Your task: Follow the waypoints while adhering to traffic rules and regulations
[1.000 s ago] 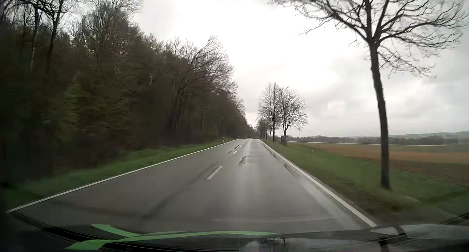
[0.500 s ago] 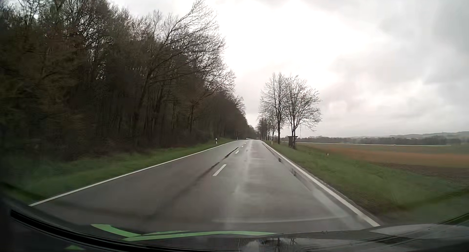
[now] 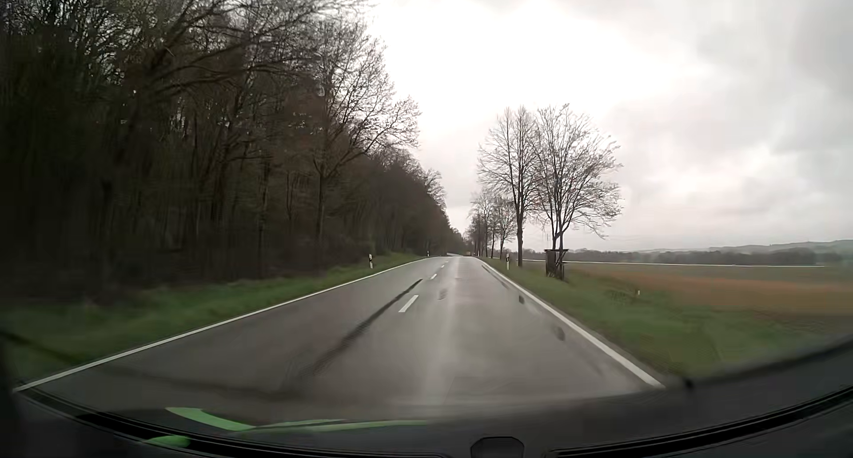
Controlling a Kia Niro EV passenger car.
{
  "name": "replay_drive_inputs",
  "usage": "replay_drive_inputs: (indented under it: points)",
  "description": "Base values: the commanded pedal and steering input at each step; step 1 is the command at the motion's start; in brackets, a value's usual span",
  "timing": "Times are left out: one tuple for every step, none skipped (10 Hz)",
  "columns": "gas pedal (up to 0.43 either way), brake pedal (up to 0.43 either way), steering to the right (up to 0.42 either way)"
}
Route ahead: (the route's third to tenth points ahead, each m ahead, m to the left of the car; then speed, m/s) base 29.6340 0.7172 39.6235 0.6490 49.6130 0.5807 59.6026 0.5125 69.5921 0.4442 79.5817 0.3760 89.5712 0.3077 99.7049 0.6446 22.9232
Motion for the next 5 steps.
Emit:
replay_drive_inputs:
  points:
    - [0.118,0.0,0.001]
    - [0.118,0.0,0.001]
    - [0.11,0.0,0.001]
    - [0.098,0.0,0.001]
    - [0.098,0.0,0.001]
